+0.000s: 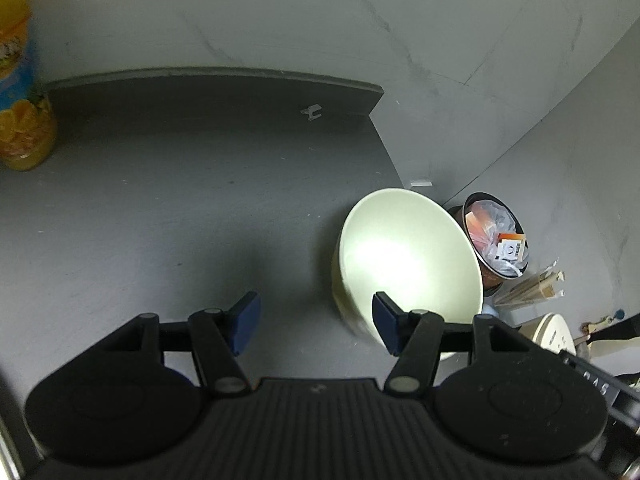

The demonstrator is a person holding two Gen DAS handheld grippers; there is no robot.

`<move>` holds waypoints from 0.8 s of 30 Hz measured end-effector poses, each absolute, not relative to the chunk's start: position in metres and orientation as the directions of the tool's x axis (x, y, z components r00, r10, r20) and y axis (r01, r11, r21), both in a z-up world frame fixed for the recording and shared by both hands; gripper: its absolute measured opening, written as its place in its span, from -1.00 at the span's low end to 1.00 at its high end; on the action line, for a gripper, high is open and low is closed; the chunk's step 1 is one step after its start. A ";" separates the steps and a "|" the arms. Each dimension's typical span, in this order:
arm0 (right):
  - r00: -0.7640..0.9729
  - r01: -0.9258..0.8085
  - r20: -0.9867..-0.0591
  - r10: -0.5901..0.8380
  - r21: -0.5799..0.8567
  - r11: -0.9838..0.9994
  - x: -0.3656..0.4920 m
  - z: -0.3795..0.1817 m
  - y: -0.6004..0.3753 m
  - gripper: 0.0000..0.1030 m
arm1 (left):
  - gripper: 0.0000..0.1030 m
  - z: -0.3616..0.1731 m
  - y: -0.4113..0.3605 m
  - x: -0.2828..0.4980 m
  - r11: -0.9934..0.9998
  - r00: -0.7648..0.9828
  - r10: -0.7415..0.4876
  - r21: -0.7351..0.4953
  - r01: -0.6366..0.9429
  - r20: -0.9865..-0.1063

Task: Organize plates and bowls
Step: 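Close both grippers on the rim of the smaller cream bowl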

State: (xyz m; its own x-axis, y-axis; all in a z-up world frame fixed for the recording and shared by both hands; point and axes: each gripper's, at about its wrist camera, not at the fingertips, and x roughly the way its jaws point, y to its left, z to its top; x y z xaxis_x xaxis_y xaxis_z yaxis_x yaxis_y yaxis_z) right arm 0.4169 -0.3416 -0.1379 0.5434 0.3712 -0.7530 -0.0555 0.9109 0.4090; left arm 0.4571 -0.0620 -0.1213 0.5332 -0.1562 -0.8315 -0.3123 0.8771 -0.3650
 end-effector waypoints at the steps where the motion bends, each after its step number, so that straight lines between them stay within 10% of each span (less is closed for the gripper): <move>1: 0.540 -0.045 -0.755 0.371 0.414 0.909 0.420 -0.140 -0.342 0.27 | 0.17 -0.124 -0.062 0.463 0.875 0.529 -0.159 -0.367 -0.315 -0.834; 18: 0.441 0.048 -0.825 0.354 0.416 0.908 0.461 -0.183 -0.329 -0.06 | 0.06 -0.169 -0.067 0.513 0.861 0.439 -0.182 -0.358 -0.361 -0.880; 24: 0.424 0.038 -0.808 0.408 0.466 0.884 0.462 -0.183 -0.320 -0.60 | -0.64 -0.183 -0.068 0.518 0.828 0.394 -0.257 -0.411 -0.380 -0.882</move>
State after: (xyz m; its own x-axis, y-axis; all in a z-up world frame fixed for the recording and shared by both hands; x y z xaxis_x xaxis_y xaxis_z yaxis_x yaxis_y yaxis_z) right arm 0.4618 -0.3205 -0.1830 0.4245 0.4082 -0.8082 0.0382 0.8838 0.4664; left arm 0.5179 -0.0680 -0.1830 0.3944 -0.2571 -0.8822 -0.3801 0.8284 -0.4114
